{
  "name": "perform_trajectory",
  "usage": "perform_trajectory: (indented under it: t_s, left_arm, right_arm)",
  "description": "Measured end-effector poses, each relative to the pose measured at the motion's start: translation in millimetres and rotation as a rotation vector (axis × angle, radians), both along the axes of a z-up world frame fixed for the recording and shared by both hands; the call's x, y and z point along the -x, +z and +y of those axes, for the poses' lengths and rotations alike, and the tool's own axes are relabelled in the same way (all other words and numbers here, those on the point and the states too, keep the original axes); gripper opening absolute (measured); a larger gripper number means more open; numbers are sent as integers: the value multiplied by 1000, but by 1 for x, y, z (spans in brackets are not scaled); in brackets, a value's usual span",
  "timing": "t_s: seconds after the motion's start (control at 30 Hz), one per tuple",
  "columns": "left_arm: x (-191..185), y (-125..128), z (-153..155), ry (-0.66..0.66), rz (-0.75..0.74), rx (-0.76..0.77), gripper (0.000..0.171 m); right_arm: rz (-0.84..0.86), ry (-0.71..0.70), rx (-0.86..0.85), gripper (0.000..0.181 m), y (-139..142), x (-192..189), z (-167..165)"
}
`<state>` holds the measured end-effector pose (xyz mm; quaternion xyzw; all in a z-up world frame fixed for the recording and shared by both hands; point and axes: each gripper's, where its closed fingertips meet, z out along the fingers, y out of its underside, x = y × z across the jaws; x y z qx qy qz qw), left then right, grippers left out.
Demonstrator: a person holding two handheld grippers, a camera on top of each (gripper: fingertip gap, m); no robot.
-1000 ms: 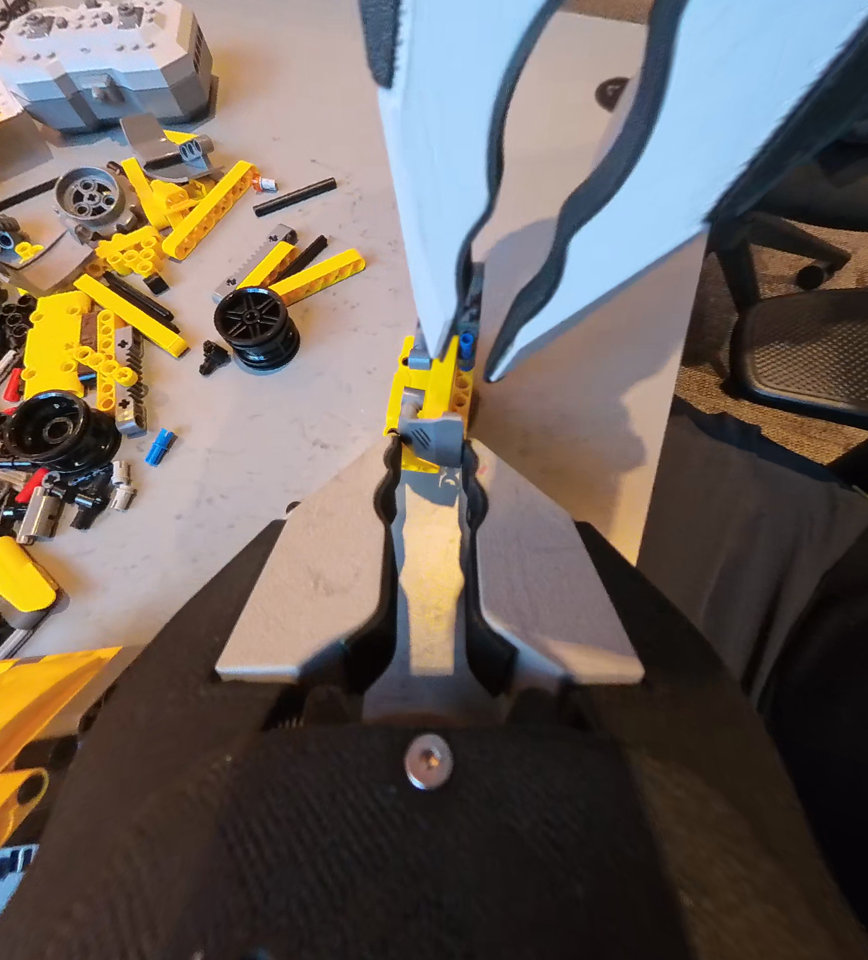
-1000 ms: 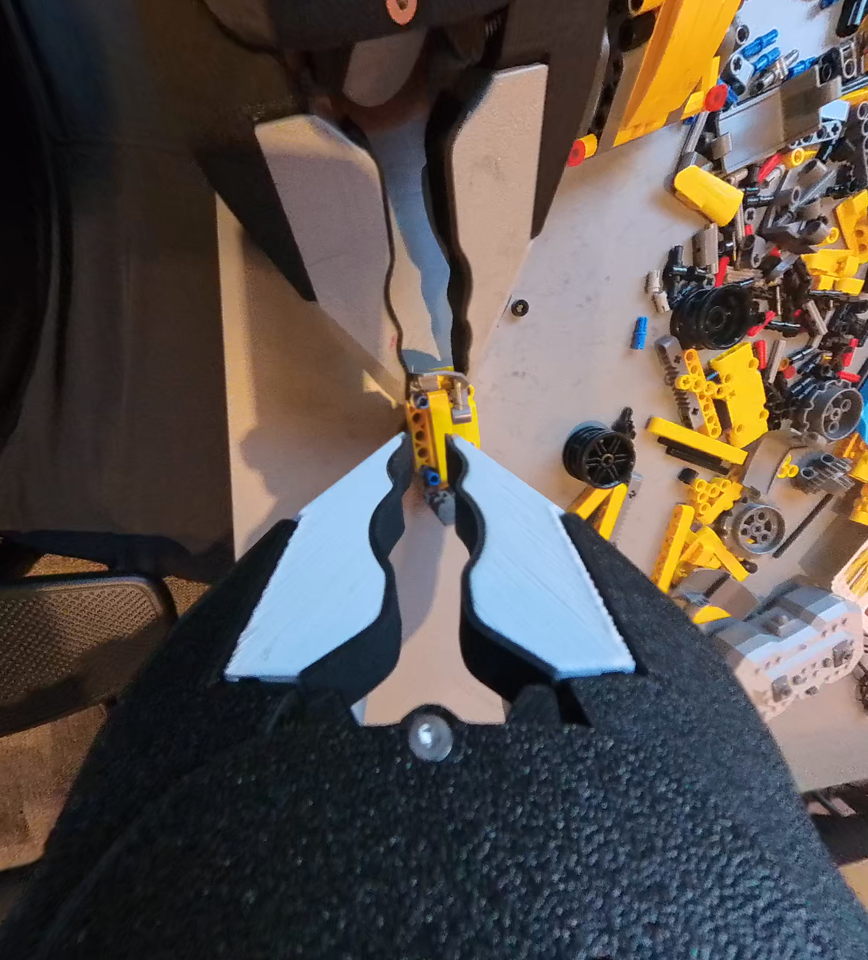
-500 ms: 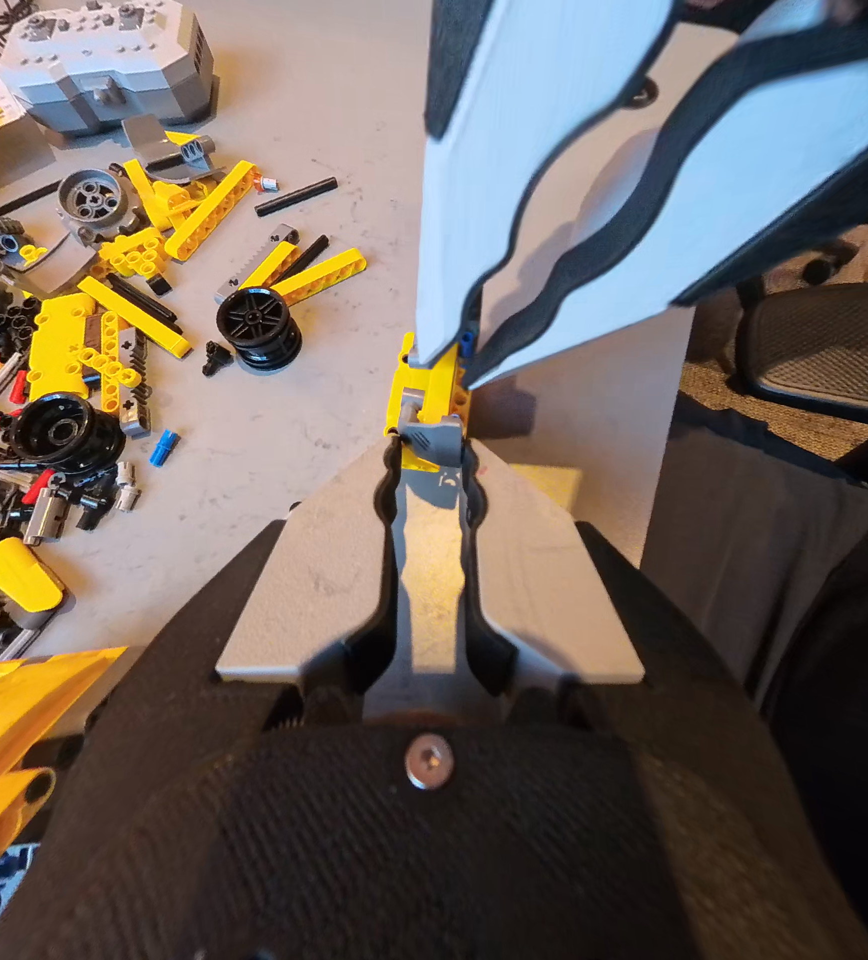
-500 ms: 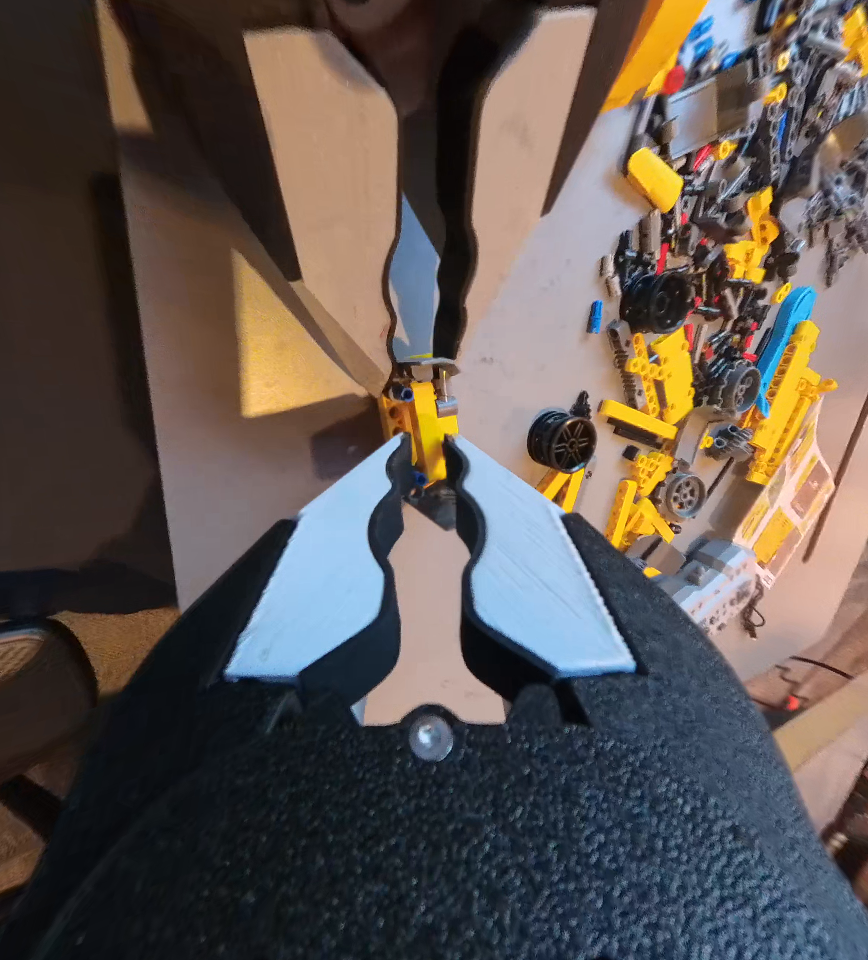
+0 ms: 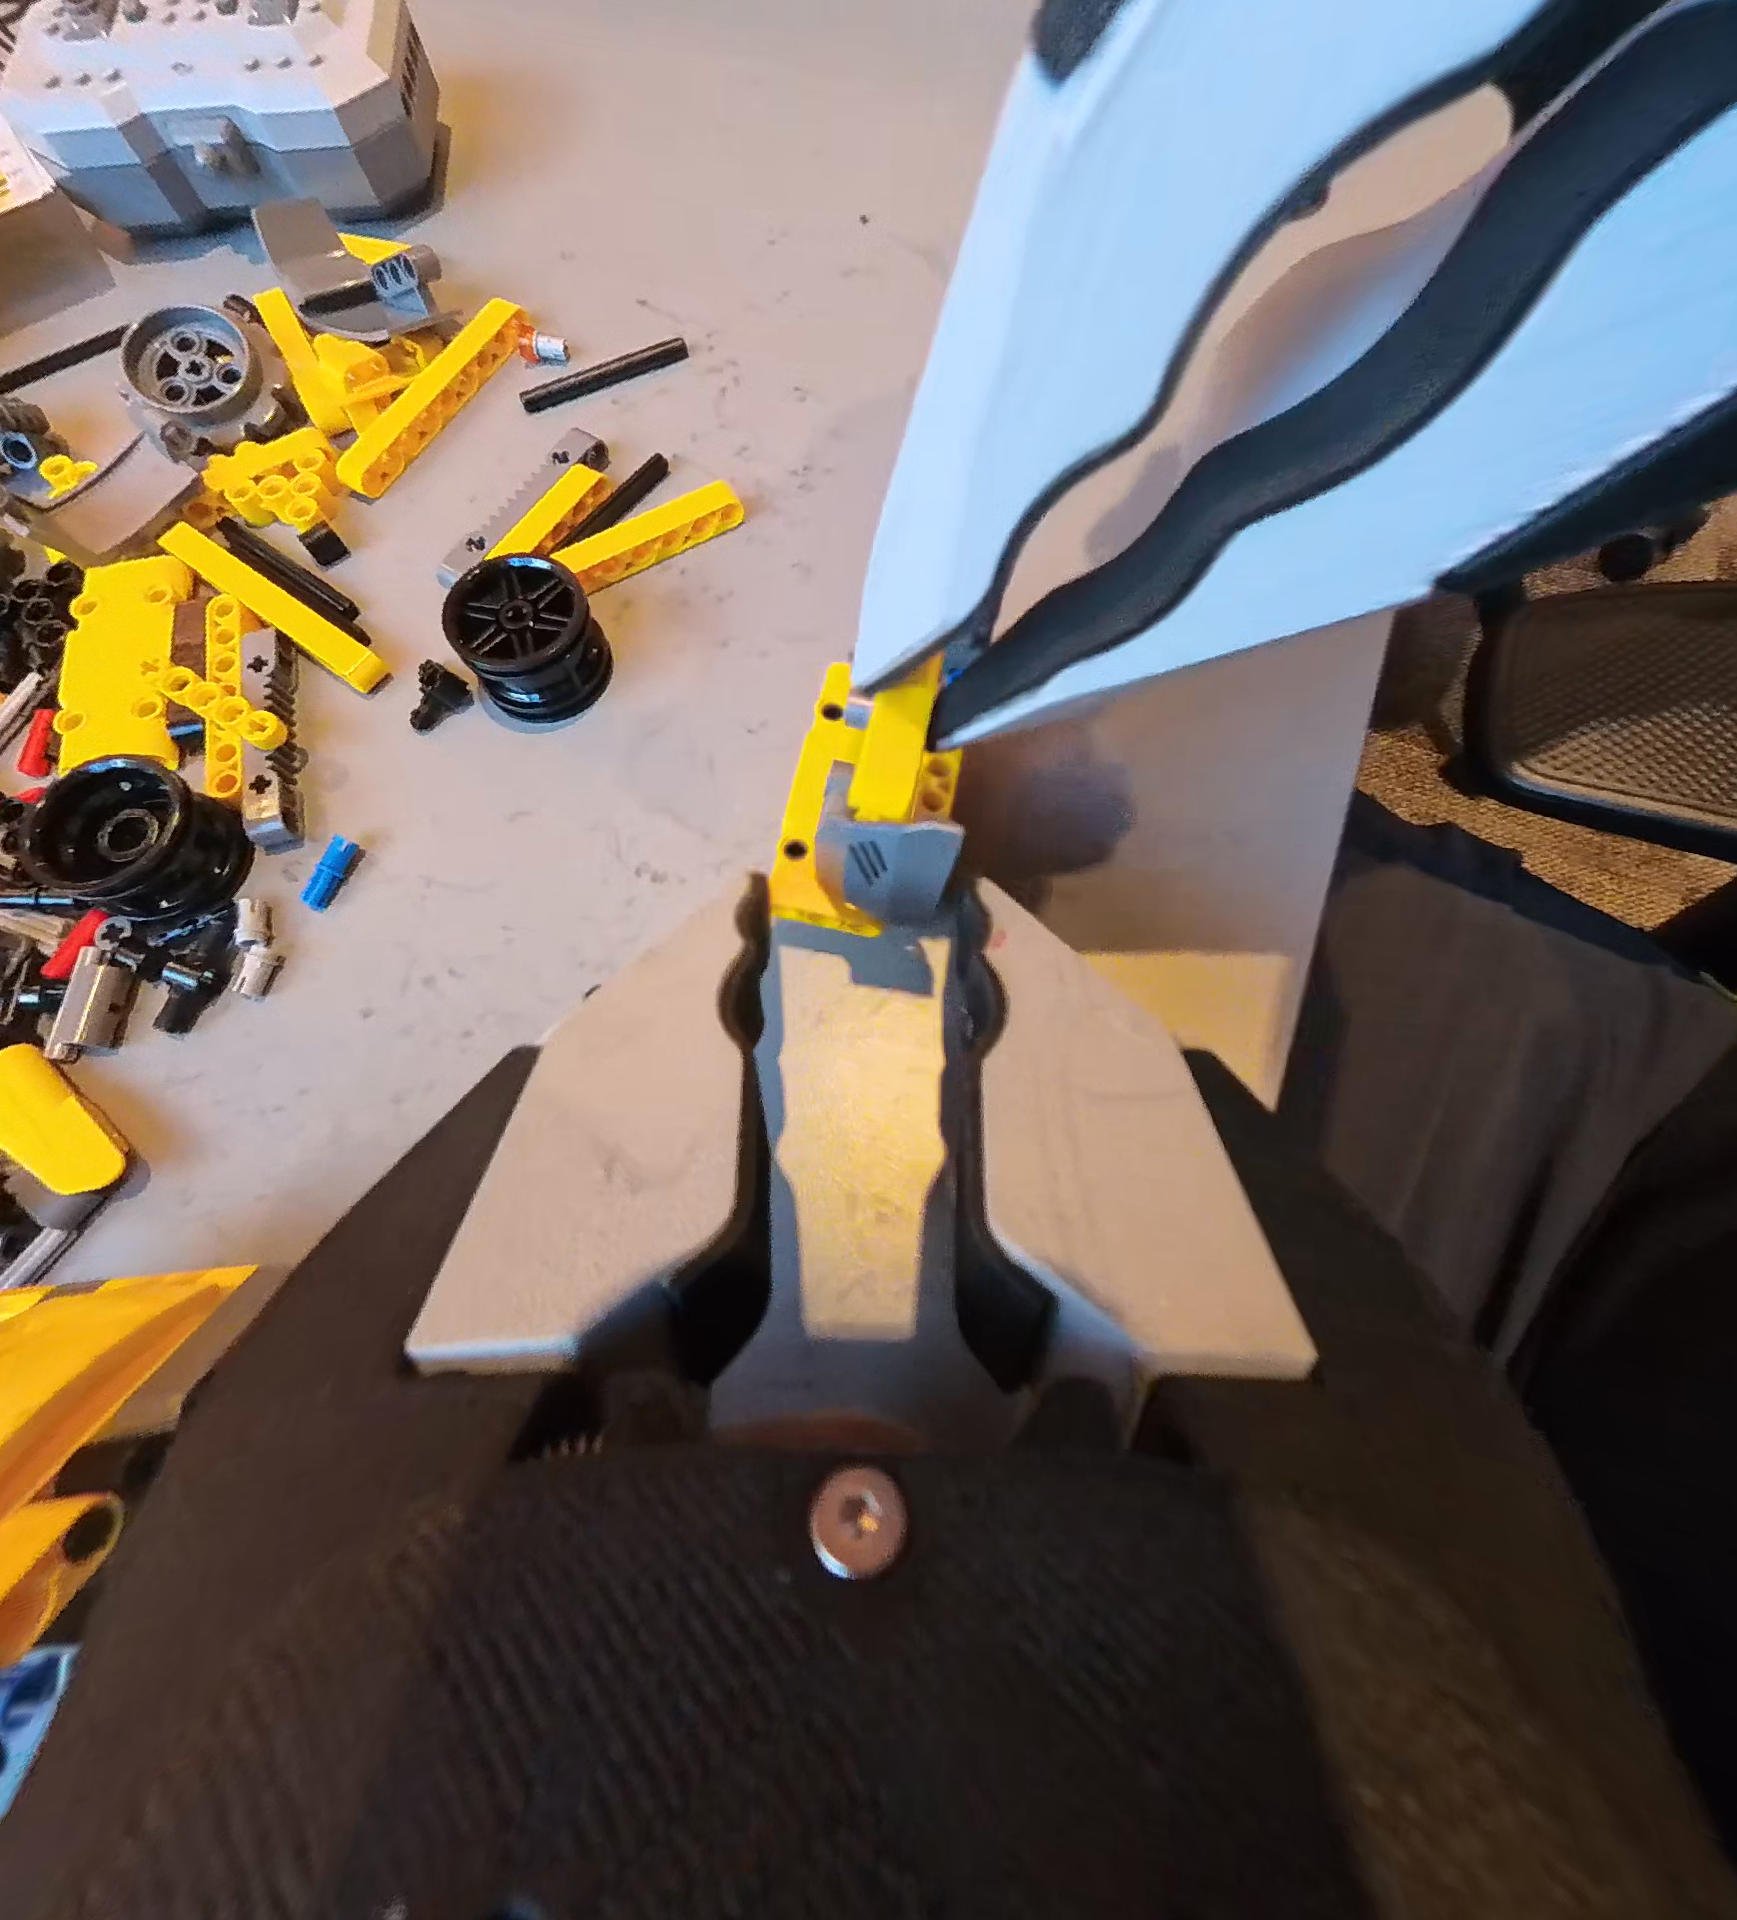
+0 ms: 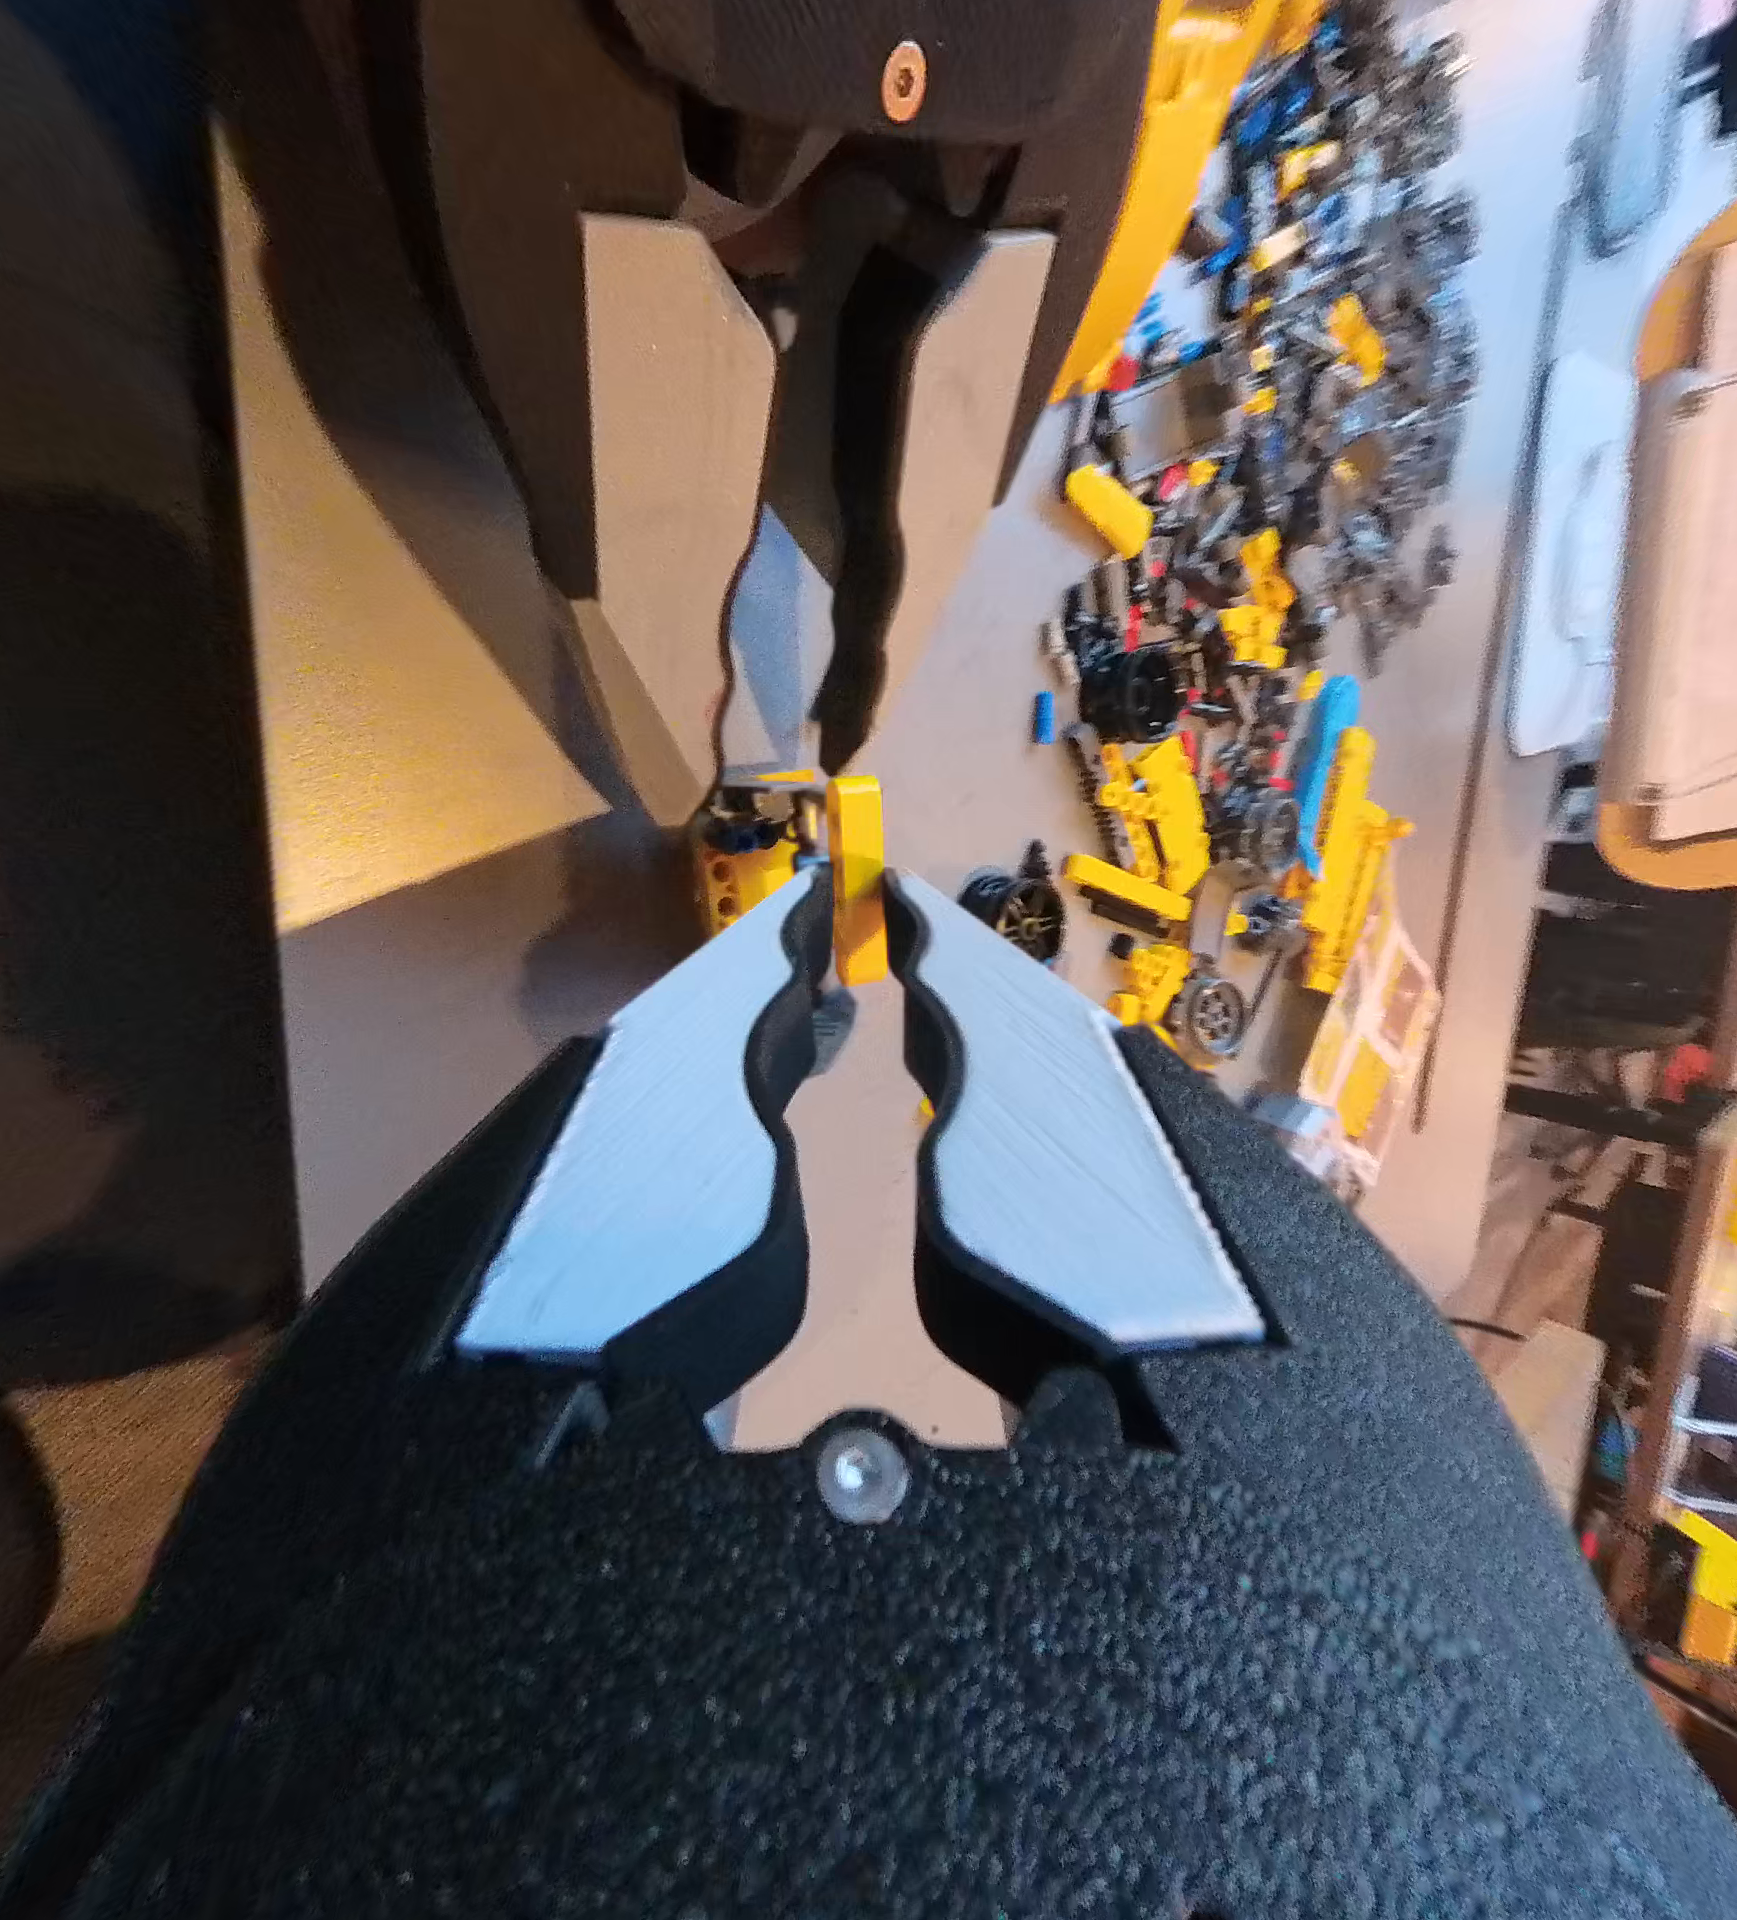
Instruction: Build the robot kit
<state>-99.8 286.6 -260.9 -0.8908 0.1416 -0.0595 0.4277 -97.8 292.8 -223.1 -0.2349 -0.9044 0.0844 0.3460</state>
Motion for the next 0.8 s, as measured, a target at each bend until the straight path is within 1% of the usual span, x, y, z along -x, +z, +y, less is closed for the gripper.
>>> perform_trajectory:
  t_s: [0.03,0.17,0.2,0.27,0.37,0.47,0.53,0.57,0.6,0.7,0.73,0.8]
  left_arm:
    - [0,2,-2,3,-2,2,38]
    - [0,18,-8,-6,-10,-24,43]
    - [-3,25,-10,-17,-34,-34,42]
    - [-14,37,-13,-48,-131,-44,38]
    - [-24,49,-12,-75,-266,-36,35]
    - [-28,56,-8,-86,-332,-48,27]
    - [-26,55,-6,-69,-352,-44,16]
    - [-25,53,-5,-64,-356,-35,10]
    - [-25,52,-4,-66,-361,-36,8]
    - [-26,52,-4,-73,-348,-53,7]
    - [-26,49,-4,-78,-318,-56,6]
    - [-27,44,-4,-96,-220,-77,6]
  right_arm:
    - [54,-2,-7,9,4,1,0]
    - [283,-8,-79,9,16,-4,1]
    - [324,-5,-111,9,17,-7,1]
    - [384,-10,-170,9,17,-11,0]
    - [429,-10,-224,8,18,-13,-3]
    - [439,1,-254,8,17,-13,-5]
    - [469,8,-264,8,22,-14,-8]
    - [481,6,-264,8,24,-14,-8]
    - [480,2,-262,8,25,-14,-8]
    - [466,5,-228,8,22,-16,-7]
    - [442,8,-186,8,19,-17,-8]
    - [375,14,-25,6,19,-22,-10]
